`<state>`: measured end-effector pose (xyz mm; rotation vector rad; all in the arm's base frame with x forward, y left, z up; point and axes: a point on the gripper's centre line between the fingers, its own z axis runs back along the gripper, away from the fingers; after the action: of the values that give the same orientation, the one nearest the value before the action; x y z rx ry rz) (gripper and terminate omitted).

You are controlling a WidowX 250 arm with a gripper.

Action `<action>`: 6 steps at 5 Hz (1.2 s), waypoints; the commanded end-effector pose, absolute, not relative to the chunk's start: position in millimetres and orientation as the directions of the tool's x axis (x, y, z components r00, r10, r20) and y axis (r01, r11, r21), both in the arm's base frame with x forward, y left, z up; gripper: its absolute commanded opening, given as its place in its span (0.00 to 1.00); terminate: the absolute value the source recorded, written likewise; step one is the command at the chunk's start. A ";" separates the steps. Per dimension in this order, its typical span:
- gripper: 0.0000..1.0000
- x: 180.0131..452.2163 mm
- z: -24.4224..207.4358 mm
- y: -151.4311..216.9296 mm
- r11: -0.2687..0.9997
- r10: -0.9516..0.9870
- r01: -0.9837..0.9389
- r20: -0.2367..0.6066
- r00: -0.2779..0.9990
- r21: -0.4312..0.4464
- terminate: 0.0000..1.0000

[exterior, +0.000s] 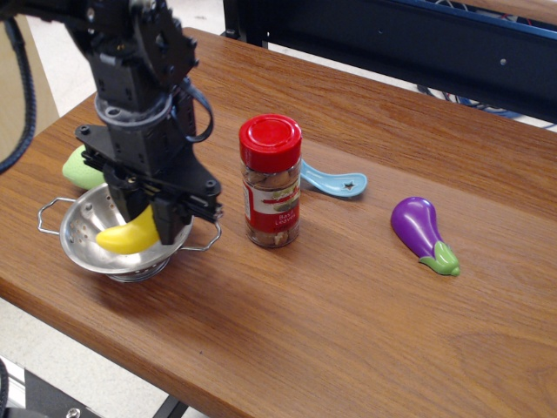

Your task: Take banana out of colander

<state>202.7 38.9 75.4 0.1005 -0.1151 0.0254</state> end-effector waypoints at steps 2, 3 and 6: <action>0.00 221.3 70.0 -76.0 0.995 -0.087 0.083 0.065 0.994 0.053 0.00; 0.00 234.8 47.0 -104.4 0.993 -0.112 0.109 0.064 0.992 0.041 0.00; 0.00 262.9 30.8 -116.5 0.996 -0.081 0.084 0.113 0.990 -0.021 0.00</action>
<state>250.8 -116.4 18.6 -0.0095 -0.0746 -0.0881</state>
